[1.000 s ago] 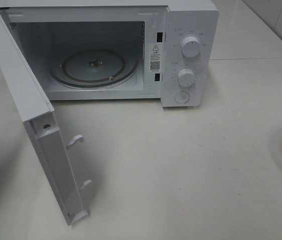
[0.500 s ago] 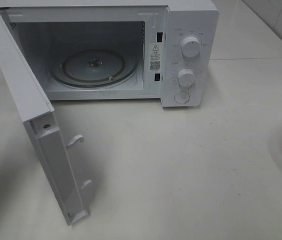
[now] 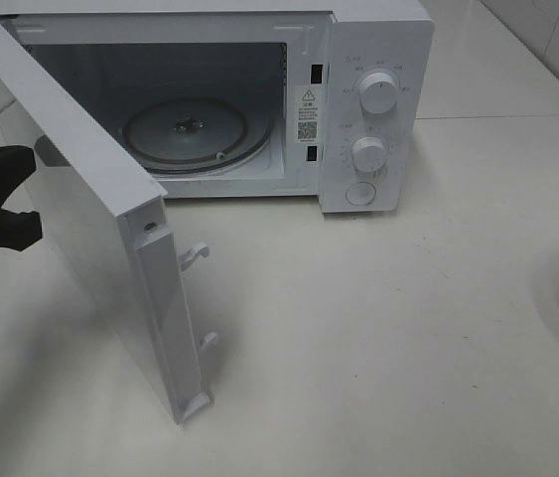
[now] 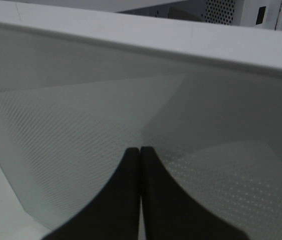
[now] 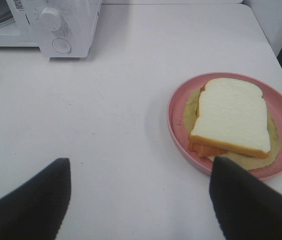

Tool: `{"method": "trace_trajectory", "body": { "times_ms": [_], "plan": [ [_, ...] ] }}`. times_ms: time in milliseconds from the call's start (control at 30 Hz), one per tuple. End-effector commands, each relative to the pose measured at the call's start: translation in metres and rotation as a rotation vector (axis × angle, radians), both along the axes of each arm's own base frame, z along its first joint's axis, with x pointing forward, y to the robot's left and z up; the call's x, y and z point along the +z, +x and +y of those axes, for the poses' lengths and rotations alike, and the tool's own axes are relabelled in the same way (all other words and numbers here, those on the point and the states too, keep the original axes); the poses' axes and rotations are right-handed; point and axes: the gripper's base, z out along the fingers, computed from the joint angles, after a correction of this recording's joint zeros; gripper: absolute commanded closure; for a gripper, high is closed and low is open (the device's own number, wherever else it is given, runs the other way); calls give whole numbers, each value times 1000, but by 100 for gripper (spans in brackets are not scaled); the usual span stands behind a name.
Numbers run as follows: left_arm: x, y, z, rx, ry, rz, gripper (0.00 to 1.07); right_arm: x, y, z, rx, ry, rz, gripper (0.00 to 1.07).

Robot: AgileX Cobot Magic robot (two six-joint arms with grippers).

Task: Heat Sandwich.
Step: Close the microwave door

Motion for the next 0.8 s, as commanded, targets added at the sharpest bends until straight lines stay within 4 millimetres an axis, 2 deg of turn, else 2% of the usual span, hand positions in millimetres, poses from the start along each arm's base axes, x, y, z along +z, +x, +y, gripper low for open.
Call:
{"method": "trace_trajectory", "body": {
  "times_ms": [33,267,433,500,567,600,800],
  "plan": [
    [2,-1,-2,51,-1,-22,107,0,-4,-1,-5,4,-31,33],
    [3,-4,-12,76,6,-37,107,0,-4,-1,-5,4,-31,33],
    [0,4,-25,85,11,-24,107,0,-4,-1,-5,4,-31,33],
    [-1,10,-41,44,17,-24,107,0,-4,-1,-5,4,-31,33],
    [-1,12,-46,33,16,-24,107,0,-4,-1,-5,4,-31,33],
    [-1,17,-56,19,9,-23,107,0,-4,-1,-5,4,-31,33],
    [-1,31,-79,36,27,-36,107,0,-4,-1,-5,4,-31,33]
  ]
}}
